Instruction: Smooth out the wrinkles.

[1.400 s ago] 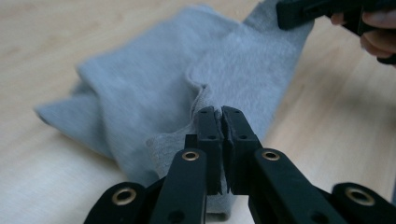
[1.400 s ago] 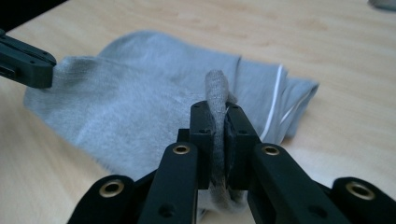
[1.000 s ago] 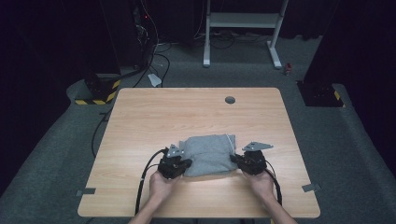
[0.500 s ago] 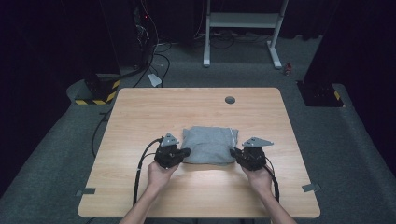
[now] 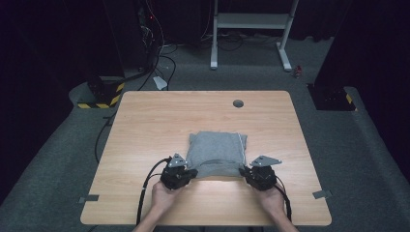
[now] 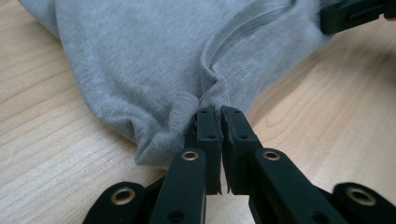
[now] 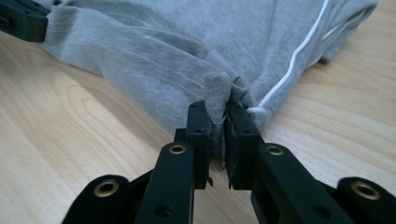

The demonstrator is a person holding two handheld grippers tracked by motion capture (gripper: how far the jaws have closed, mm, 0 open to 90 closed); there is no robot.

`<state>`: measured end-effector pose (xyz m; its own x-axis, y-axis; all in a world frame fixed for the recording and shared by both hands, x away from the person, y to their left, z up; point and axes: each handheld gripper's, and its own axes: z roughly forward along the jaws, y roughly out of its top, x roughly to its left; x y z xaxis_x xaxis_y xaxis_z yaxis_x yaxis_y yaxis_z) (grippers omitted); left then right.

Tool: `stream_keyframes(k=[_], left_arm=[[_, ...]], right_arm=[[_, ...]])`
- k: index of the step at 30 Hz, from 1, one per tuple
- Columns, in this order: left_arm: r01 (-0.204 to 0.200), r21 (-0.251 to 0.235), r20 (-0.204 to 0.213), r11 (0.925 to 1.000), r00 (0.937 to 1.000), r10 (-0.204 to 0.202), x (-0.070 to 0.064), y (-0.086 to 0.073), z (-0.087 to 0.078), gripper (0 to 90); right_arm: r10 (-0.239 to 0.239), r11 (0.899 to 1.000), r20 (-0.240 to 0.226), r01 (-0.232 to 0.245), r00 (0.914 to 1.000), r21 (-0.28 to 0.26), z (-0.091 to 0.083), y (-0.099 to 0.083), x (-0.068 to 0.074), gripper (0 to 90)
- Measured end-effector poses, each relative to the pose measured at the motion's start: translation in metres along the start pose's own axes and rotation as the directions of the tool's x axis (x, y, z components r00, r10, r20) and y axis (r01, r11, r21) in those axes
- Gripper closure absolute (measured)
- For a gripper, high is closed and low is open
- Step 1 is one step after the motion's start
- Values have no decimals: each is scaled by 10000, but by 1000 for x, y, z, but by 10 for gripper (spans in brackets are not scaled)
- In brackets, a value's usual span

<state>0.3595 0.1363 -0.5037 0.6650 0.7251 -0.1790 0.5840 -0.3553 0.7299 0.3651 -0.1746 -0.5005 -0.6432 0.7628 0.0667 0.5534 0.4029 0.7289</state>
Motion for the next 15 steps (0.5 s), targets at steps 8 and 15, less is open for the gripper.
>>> stream_keyframes(k=[8,15], left_arm=[[267,-34,-652,9996,9975,-268,15,20,23,863],[-119,318,-211,9994,9997,125,2,6,5,862]], right_arm=[[297,9994,622,-307,9976,150,27,13,-16,820],[-107,9999,491,112,9987,-93,9,-2,-6,740]])
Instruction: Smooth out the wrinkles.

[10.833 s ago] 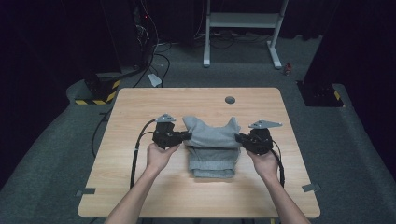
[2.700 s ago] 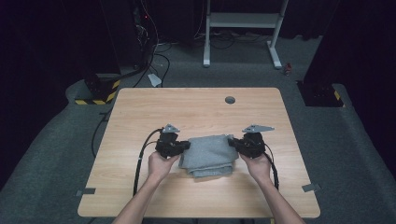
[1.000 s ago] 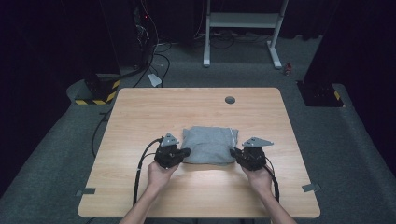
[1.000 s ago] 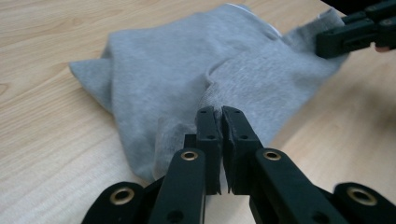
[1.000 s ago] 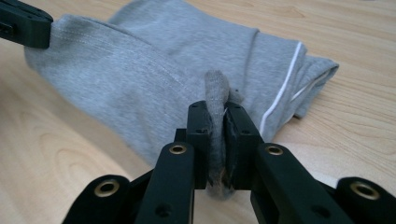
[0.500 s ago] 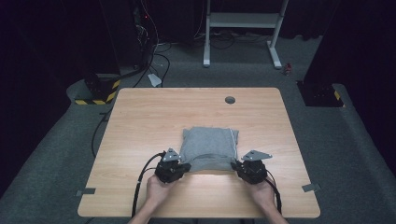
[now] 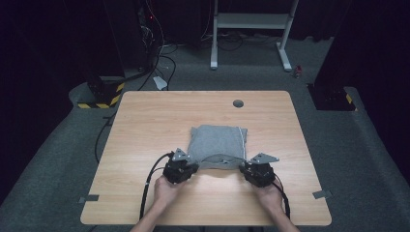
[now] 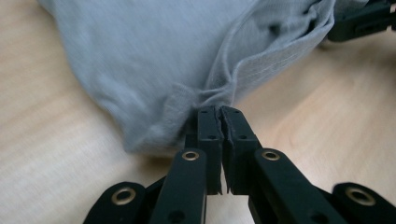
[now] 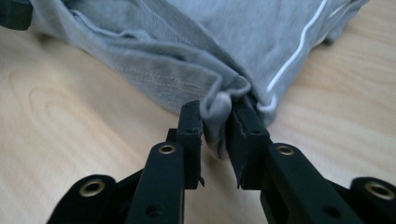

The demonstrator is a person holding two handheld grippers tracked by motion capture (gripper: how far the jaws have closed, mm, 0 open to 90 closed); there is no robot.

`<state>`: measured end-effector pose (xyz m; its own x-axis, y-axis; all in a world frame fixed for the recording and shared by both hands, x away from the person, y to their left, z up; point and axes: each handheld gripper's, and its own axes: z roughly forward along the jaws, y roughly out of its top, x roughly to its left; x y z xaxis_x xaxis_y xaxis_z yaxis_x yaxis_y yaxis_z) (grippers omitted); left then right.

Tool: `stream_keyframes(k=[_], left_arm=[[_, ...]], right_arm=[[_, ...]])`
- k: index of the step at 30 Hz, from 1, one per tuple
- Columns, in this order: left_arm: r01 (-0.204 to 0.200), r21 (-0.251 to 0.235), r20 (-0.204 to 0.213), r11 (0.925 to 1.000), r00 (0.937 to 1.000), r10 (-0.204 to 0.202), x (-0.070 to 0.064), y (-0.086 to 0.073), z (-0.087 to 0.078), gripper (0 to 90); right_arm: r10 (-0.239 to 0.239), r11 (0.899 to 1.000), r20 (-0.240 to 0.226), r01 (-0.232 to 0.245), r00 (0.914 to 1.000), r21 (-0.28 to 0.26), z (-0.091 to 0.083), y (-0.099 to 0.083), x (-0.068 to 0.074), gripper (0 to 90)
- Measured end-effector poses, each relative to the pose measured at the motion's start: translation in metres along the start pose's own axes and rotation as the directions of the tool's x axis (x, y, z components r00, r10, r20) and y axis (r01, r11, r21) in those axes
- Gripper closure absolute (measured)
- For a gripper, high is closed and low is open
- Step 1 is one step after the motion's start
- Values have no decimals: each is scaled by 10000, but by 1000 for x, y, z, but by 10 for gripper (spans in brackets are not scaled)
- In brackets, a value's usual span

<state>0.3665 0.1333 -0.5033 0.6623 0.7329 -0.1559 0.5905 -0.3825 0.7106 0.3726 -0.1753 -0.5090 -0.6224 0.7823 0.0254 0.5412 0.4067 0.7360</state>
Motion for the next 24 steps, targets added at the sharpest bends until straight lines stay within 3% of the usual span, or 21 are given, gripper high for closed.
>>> stream_keyframes(k=[5,6,9,13,14,16,19,22,24], left_arm=[[-64,111,221,9999,9997,61,-3,-7,-2,849],[-107,110,271,9999,9996,104,-3,-8,-4,824],[-82,78,417,9999,9991,79,-3,-11,-14,784],[301,-260,473,9992,9985,-289,4,-9,-28,677],[326,-327,365,9989,9988,-314,6,-6,-31,677],[361,-494,-105,9981,9993,-366,13,7,-33,588],[464,-463,-161,9979,9988,-472,17,16,-27,546],[355,-87,-559,9993,9978,-360,19,27,-7,504],[360,41,-573,9993,9977,-357,16,27,2,468]], right_arm=[[2,9998,-74,-1,10000,203,-4,-9,1,679],[-10,9993,-157,16,9999,369,-8,-11,2,629],[38,9988,-313,-23,9995,479,-16,-14,2,598],[124,9993,-392,-110,9992,344,-34,-19,-4,576],[204,9994,-379,-193,9991,280,-38,-18,-6,577],[517,9987,-271,-517,9983,-2,-46,-11,-13,584],[594,9980,-170,-597,9981,-194,-43,-3,-17,584],[1292,9916,-235,-1294,9913,-30,-23,13,-24,573],[1697,9855,-321,-1698,9850,5,-13,19,-31,566]])
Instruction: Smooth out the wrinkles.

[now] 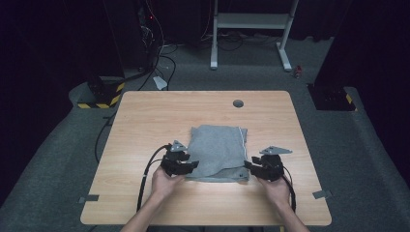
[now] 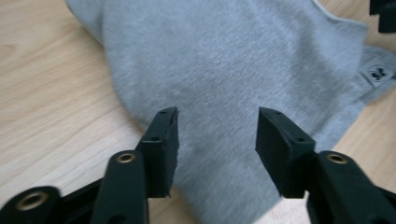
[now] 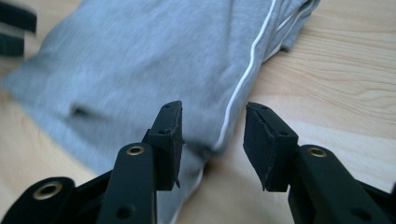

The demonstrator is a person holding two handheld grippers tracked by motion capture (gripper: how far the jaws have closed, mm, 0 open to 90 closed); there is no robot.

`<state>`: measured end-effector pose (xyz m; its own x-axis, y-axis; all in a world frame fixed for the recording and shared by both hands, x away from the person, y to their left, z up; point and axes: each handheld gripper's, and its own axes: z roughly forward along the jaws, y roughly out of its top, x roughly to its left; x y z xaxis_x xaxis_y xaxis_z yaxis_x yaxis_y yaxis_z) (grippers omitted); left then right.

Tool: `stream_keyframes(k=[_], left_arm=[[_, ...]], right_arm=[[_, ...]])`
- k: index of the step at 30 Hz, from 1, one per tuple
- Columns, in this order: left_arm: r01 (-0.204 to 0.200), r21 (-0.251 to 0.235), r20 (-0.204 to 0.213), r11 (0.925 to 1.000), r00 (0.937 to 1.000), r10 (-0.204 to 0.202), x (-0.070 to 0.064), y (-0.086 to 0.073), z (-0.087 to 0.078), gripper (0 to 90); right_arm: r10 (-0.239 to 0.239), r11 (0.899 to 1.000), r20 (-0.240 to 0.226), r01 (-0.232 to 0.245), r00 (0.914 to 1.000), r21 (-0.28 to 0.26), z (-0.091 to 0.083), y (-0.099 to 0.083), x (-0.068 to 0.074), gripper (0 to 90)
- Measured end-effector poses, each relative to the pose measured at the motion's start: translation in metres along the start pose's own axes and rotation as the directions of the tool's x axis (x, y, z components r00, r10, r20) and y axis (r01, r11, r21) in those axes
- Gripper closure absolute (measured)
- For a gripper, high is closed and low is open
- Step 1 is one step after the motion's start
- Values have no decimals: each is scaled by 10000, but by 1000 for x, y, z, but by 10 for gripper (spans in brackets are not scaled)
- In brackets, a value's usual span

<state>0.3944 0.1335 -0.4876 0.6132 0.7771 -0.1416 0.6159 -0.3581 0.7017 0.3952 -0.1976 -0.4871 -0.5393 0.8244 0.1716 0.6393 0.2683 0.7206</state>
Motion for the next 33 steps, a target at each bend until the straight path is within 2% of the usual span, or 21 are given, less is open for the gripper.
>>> stream_keyframes(k=[1,3,4,7,8,9,10,12,14,17,18,21,23,24,27,28,29,30,31,32,33], left_arm=[[0,0,0,10000,10000,0,0,0,0,459],[-126,23,-93,9999,9999,126,-6,-1,5,438],[-289,83,-148,9995,9995,291,-10,-4,9,429],[-291,148,-188,9995,9994,293,-13,-7,11,416],[-401,202,-277,9990,9988,407,-14,-8,12,409],[-411,195,-319,9990,9986,417,-14,-9,13,406],[-335,199,-334,9992,9989,342,-13,-11,14,406],[-285,261,-338,9993,9990,294,-13,-12,15,402],[-300,332,-383,9990,9988,313,-13,-15,16,401],[-248,413,-472,9988,9985,267,-11,-18,17,400],[-95,366,-428,9993,9990,111,-11,-19,17,400],[-181,426,-484,9989,9986,202,-12,-20,17,401],[-295,480,-551,9984,9980,322,-13,-19,15,400],[-282,343,-526,9990,9982,300,-13,-19,12,398],[-316,-26,-489,9995,9983,314,-12,-15,6,398],[-347,-178,-471,9992,9983,338,-11,-13,4,394],[-390,-279,-428,9989,9984,377,-11,-9,3,394],[-442,-333,-361,9985,9984,430,-11,-2,3,385],[-442,-333,-361,9985,9984,430,-11,-2,3,383],[-547,-441,-386,9975,9978,531,-10,3,7,382],[-547,-441,-386,9975,9978,531,-10,3,7,383]], right_arm=[[0,10000,0,0,10000,0,0,0,0,566],[363,9992,-27,-362,9993,167,9,6,-5,563],[784,9960,-109,-779,9969,445,19,9,-9,568],[922,9927,-122,-909,9957,798,27,10,-12,631],[971,9913,-213,-948,9950,912,29,10,-12,694],[911,9916,-226,-886,9956,942,29,10,-10,761],[346,9968,-87,-338,9994,729,25,10,-4,833],[142,9981,-28,-140,9999,606,21,11,0,846],[-621,9974,180,614,9979,369,7,14,13,858],[-779,9966,129,776,9969,269,-2,14,17,858],[-860,9961,131,857,9962,214,-9,12,21,857],[-938,9952,123,934,9955,288,-11,8,22,855],[-1072,9925,188,1059,9941,613,-7,-1,23,852],[-1016,9889,197,988,9946,1113,0,-12,23,837],[-911,9876,136,886,9957,1293,4,-18,21,793],[-842,9898,244,808,9962,1172,4,-19,23,724],[-842,9898,244,808,9962,1172,4,-19,23,724],[-807,9936,474,766,9956,833,0,-15,25,662],[-807,9936,474,766,9956,833,0,-15,25,662],[-839,9960,510,821,9952,356,-5,-8,30,651],[-839,9960,510,821,9952,356,-5,-8,30,651]])
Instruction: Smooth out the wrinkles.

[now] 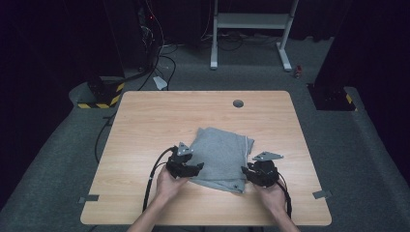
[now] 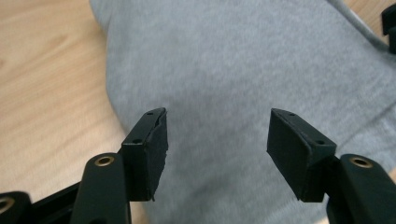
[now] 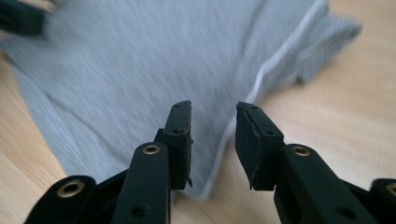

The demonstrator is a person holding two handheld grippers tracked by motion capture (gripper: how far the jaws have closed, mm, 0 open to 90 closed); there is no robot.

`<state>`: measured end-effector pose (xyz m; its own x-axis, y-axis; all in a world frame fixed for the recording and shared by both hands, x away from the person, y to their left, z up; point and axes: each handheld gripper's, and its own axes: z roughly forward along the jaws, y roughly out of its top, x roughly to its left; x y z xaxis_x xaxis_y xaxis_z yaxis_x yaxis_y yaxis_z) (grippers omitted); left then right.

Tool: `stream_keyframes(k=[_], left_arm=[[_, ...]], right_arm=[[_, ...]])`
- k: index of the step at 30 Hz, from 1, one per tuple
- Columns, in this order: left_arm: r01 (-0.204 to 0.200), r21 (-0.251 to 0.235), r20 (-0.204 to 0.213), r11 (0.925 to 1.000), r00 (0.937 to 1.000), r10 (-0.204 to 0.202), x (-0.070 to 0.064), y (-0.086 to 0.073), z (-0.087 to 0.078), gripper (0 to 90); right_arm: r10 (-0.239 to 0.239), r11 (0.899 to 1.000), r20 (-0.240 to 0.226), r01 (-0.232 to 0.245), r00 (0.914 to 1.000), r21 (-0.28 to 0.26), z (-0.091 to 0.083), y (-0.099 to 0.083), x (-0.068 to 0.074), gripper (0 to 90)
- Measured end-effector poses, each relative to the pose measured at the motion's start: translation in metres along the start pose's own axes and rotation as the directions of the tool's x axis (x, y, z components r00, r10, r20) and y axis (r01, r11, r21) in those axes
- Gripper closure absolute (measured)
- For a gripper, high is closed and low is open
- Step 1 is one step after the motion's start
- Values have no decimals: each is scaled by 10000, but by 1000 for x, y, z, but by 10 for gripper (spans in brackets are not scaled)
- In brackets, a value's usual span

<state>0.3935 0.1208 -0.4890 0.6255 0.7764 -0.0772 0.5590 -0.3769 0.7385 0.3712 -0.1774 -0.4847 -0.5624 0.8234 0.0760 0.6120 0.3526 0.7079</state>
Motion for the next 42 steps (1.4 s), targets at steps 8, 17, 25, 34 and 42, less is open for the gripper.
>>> stream_keyframes(k=[8,17,25,34,42], left_arm=[[-270,548,-193,9981,9994,281,-1,3,22,387],[-387,1029,-240,9939,9989,414,-13,-17,18,413],[-369,856,-240,9956,9989,390,-40,-38,0,435],[-29,534,53,9986,10000,27,-49,-48,-16,409],[1021,-429,-246,9938,9944,-1033,-4,-16,-23,372]], right_arm=[[-676,9977,281,675,9973,71,24,7,24,576],[-1082,9931,683,1047,9918,535,29,-12,19,552],[-1482,9879,456,1457,9879,531,19,-21,17,551],[-1721,9846,-251,1727,9848,276,5,-25,13,576],[-108,9974,-236,91,9997,-710,2,17,-13,702]])
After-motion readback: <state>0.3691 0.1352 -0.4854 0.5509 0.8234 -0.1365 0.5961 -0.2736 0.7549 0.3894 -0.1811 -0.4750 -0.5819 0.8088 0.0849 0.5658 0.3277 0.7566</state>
